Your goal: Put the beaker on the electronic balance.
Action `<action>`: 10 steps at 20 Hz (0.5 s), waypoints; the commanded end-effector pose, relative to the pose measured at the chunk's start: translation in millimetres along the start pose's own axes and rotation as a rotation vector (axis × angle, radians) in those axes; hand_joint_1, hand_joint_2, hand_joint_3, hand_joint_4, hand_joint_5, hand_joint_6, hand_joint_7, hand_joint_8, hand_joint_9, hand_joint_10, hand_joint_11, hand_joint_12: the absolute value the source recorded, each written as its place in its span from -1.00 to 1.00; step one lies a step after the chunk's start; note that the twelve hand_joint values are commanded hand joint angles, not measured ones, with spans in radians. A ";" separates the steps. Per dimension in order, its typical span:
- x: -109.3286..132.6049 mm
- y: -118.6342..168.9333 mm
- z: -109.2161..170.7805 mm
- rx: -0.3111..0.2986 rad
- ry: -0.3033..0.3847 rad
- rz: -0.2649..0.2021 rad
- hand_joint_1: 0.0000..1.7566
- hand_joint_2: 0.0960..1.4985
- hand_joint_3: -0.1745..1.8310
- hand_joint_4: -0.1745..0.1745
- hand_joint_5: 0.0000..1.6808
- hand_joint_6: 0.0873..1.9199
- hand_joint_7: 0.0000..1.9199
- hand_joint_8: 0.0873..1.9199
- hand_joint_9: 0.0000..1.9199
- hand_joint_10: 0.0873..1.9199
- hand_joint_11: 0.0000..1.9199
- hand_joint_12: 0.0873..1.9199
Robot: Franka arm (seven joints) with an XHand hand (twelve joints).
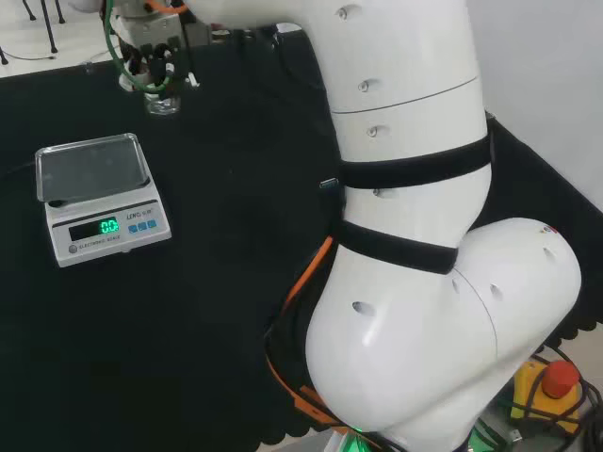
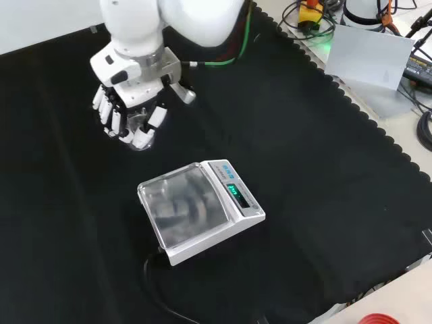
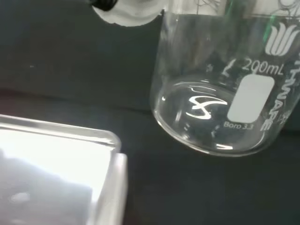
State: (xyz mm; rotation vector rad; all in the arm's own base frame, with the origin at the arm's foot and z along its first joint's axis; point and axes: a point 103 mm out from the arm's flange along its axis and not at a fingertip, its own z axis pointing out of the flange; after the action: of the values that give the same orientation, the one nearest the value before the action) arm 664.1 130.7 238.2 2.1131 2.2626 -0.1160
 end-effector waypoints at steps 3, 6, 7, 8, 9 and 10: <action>58.2 -24.9 -7.9 -0.014 0.017 -0.062 0.24 0.27 -0.79 1.00 0.43 -0.40 0.03 -0.33 0.16 -0.53 -0.08 0.18; 84.2 -36.2 -0.4 -0.003 0.008 -0.099 0.25 0.27 -0.79 1.00 0.43 -0.40 0.03 -0.33 0.17 -0.53 -0.07 0.18; 92.4 -39.8 3.3 0.002 0.004 -0.111 0.25 0.27 -0.79 1.00 0.43 -0.40 0.03 -0.33 0.17 -0.53 -0.07 0.18; 96.6 -41.4 7.2 0.021 0.002 -0.122 0.25 0.27 -0.79 1.00 0.44 -0.41 0.03 -0.33 0.17 -0.53 -0.06 0.18; 100.0 -42.4 9.8 0.027 -0.018 -0.136 0.25 0.27 -0.79 1.00 0.44 -0.42 0.03 -0.33 0.18 -0.54 -0.06 0.17; 105.2 -43.4 11.4 0.018 -0.009 -0.134 0.25 0.27 -0.79 1.00 0.44 -0.42 0.03 -0.34 0.18 -0.54 -0.05 0.17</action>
State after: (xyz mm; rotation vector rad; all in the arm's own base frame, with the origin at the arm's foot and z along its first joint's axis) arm 629.1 198.4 233.5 2.0201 2.3575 -0.1165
